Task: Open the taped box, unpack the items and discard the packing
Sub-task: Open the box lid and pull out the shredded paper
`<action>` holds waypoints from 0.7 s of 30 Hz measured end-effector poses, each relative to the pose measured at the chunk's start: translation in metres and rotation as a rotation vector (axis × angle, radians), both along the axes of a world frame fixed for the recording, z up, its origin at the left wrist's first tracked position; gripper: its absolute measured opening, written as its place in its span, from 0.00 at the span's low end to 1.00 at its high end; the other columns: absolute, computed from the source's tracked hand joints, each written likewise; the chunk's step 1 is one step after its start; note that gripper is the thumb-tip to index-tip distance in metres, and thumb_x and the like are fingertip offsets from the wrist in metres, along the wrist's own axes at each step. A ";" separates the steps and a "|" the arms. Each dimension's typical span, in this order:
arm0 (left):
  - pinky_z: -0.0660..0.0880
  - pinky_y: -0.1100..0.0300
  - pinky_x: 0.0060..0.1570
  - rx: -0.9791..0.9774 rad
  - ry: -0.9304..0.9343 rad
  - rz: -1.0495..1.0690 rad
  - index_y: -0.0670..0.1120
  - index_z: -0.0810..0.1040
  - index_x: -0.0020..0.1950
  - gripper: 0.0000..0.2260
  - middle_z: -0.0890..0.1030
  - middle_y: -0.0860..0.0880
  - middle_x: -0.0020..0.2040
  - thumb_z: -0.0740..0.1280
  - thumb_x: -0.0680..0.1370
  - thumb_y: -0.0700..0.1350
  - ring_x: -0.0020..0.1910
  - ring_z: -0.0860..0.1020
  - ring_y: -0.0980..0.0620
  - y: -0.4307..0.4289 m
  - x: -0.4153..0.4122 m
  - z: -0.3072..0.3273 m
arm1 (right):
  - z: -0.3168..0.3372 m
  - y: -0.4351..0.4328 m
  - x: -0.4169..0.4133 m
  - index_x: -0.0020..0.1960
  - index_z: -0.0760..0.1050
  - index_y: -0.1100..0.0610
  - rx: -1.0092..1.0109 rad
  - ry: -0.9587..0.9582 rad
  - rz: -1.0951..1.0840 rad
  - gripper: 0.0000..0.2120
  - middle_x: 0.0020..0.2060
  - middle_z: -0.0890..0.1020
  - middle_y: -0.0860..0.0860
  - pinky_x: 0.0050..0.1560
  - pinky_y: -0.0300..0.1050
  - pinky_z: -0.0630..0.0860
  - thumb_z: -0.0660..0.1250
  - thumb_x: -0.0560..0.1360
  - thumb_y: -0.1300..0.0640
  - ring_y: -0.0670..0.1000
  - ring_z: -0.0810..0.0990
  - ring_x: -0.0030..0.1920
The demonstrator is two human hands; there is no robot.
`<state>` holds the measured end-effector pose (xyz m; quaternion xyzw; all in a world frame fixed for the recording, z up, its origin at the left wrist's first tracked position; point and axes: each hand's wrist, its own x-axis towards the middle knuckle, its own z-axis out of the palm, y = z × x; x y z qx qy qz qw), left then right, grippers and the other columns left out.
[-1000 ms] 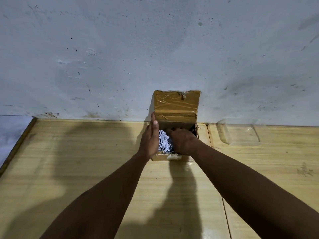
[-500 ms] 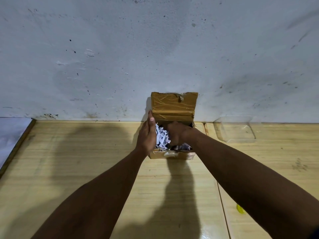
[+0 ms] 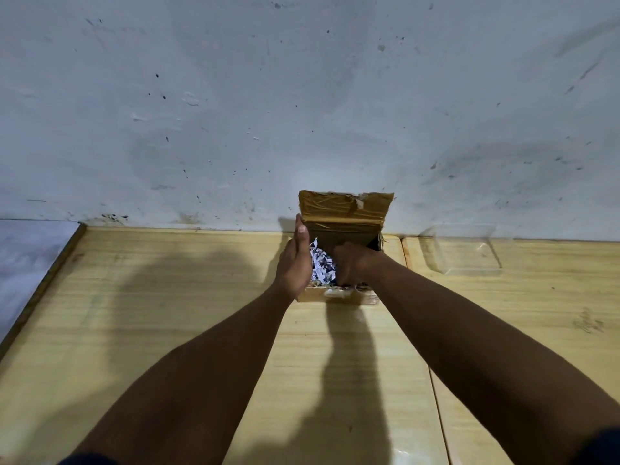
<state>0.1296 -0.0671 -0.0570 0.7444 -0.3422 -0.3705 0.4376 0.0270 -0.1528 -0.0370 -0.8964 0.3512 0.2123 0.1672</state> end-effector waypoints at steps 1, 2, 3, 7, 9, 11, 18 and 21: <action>0.57 0.61 0.62 -0.001 -0.002 0.001 0.64 0.50 0.78 0.24 0.62 0.51 0.78 0.41 0.81 0.64 0.75 0.64 0.46 0.000 0.000 0.000 | -0.003 -0.003 0.001 0.51 0.74 0.56 0.002 -0.002 -0.003 0.09 0.50 0.84 0.58 0.40 0.43 0.73 0.68 0.72 0.62 0.57 0.82 0.49; 0.57 0.62 0.62 -0.003 -0.006 0.000 0.64 0.50 0.78 0.24 0.62 0.51 0.78 0.41 0.81 0.63 0.75 0.64 0.47 -0.001 0.000 0.000 | -0.006 -0.005 0.002 0.55 0.75 0.57 0.000 -0.011 -0.002 0.11 0.52 0.84 0.58 0.42 0.44 0.73 0.68 0.73 0.61 0.58 0.82 0.52; 0.56 0.62 0.63 -0.003 -0.004 -0.003 0.64 0.50 0.78 0.24 0.62 0.51 0.78 0.41 0.82 0.63 0.75 0.64 0.47 -0.002 0.001 0.000 | -0.009 -0.006 0.003 0.60 0.75 0.57 -0.002 -0.020 -0.004 0.15 0.54 0.83 0.59 0.45 0.45 0.75 0.68 0.73 0.60 0.59 0.81 0.54; 0.57 0.58 0.67 0.009 0.017 0.009 0.62 0.51 0.79 0.25 0.62 0.50 0.78 0.41 0.81 0.64 0.75 0.63 0.46 -0.006 0.002 -0.001 | -0.025 -0.009 0.008 0.69 0.69 0.55 -0.058 -0.003 0.027 0.24 0.61 0.81 0.56 0.56 0.48 0.76 0.68 0.74 0.58 0.57 0.79 0.60; 0.58 0.55 0.70 0.022 0.034 0.018 0.60 0.52 0.79 0.26 0.63 0.49 0.78 0.41 0.81 0.64 0.75 0.63 0.46 -0.007 0.001 -0.001 | -0.029 -0.010 0.009 0.74 0.64 0.51 -0.100 0.007 0.042 0.28 0.63 0.80 0.54 0.57 0.50 0.76 0.67 0.75 0.58 0.56 0.78 0.63; 0.58 0.54 0.71 0.037 0.049 0.024 0.59 0.53 0.79 0.27 0.63 0.48 0.78 0.41 0.81 0.64 0.75 0.63 0.46 -0.009 -0.001 -0.001 | -0.030 -0.010 0.008 0.76 0.60 0.51 -0.104 0.018 0.048 0.30 0.65 0.79 0.54 0.57 0.50 0.75 0.66 0.76 0.58 0.56 0.77 0.65; 0.58 0.52 0.72 0.052 0.067 0.025 0.60 0.55 0.79 0.28 0.62 0.49 0.78 0.40 0.80 0.66 0.76 0.62 0.45 -0.013 -0.001 0.007 | -0.015 -0.017 0.010 0.73 0.65 0.50 0.012 -0.065 -0.021 0.32 0.62 0.80 0.54 0.48 0.43 0.73 0.70 0.72 0.55 0.57 0.79 0.59; 0.59 0.50 0.72 0.054 0.096 0.054 0.59 0.57 0.79 0.30 0.63 0.49 0.78 0.41 0.79 0.67 0.75 0.63 0.45 -0.012 0.001 0.007 | 0.004 -0.018 0.011 0.74 0.63 0.51 0.104 -0.121 -0.038 0.37 0.63 0.78 0.52 0.53 0.45 0.76 0.75 0.68 0.55 0.56 0.78 0.58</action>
